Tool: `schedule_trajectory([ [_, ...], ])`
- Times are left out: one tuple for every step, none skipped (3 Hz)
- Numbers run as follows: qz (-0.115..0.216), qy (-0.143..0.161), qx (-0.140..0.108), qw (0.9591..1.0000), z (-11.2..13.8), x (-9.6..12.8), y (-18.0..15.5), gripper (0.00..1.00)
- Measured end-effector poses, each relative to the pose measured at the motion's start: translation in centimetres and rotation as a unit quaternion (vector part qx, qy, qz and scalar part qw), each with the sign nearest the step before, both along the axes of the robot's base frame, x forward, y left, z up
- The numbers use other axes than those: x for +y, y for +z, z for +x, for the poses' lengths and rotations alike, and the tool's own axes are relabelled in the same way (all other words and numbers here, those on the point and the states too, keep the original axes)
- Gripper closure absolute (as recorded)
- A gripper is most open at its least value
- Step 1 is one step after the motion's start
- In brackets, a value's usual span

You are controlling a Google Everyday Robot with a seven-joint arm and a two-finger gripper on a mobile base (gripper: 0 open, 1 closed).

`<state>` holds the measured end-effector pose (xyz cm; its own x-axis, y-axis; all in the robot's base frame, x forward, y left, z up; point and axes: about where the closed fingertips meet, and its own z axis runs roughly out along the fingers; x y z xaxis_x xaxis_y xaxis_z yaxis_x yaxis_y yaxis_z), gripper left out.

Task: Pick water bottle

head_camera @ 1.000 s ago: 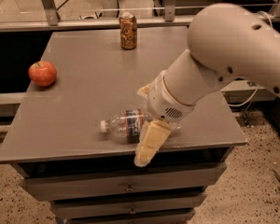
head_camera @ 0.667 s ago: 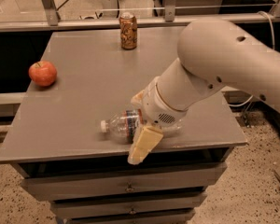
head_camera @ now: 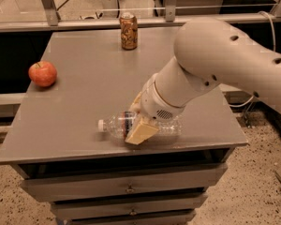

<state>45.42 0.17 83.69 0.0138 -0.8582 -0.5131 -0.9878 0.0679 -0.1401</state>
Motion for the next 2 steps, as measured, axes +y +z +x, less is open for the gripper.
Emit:
schedule_trajectory([
  [0.016,-0.007,-0.011,0.9998,1.3,0.0,1.7,0.85],
  [0.055,-0.017,-0.029,0.9979,3.0,0.0,4.8,1.0],
])
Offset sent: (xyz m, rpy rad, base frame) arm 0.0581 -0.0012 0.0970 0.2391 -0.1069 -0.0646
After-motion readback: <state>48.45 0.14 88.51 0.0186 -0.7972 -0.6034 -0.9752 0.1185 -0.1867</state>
